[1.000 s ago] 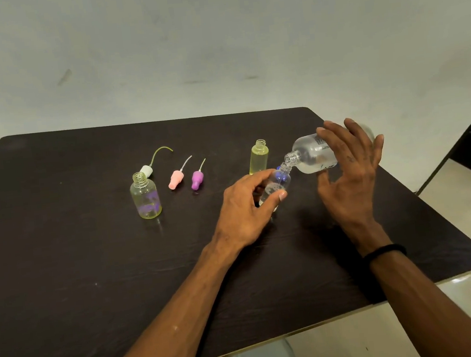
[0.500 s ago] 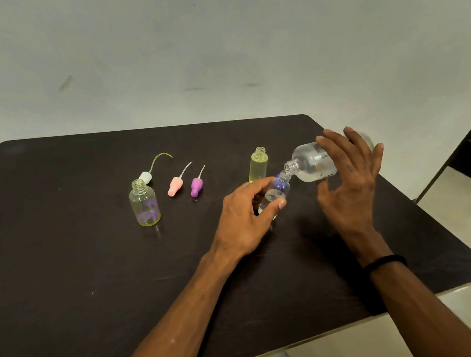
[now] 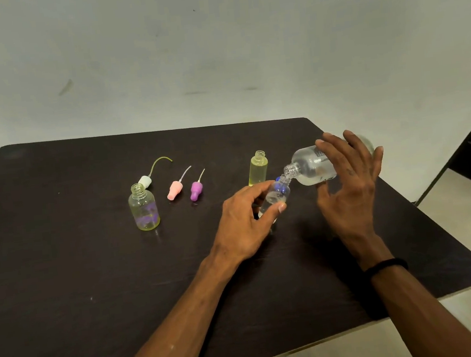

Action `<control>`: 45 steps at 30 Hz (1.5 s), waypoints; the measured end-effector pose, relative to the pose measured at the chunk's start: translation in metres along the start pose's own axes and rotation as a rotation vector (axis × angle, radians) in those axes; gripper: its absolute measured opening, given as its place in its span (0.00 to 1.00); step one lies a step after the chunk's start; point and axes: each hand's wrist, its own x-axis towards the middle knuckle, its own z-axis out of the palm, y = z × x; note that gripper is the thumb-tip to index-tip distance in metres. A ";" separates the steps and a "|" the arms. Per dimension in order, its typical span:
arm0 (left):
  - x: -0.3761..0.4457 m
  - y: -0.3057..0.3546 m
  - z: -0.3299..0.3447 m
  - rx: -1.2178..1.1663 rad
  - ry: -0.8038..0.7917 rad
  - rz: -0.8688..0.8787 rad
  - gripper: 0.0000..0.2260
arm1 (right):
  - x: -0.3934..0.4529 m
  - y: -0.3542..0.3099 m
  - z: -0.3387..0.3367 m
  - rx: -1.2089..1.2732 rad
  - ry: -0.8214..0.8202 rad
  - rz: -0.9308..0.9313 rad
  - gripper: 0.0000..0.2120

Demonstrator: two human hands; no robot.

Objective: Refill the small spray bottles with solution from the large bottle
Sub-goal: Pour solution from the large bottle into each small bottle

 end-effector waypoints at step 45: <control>0.001 -0.009 0.004 -0.007 -0.001 0.018 0.18 | 0.001 -0.003 -0.001 -0.006 0.015 -0.015 0.38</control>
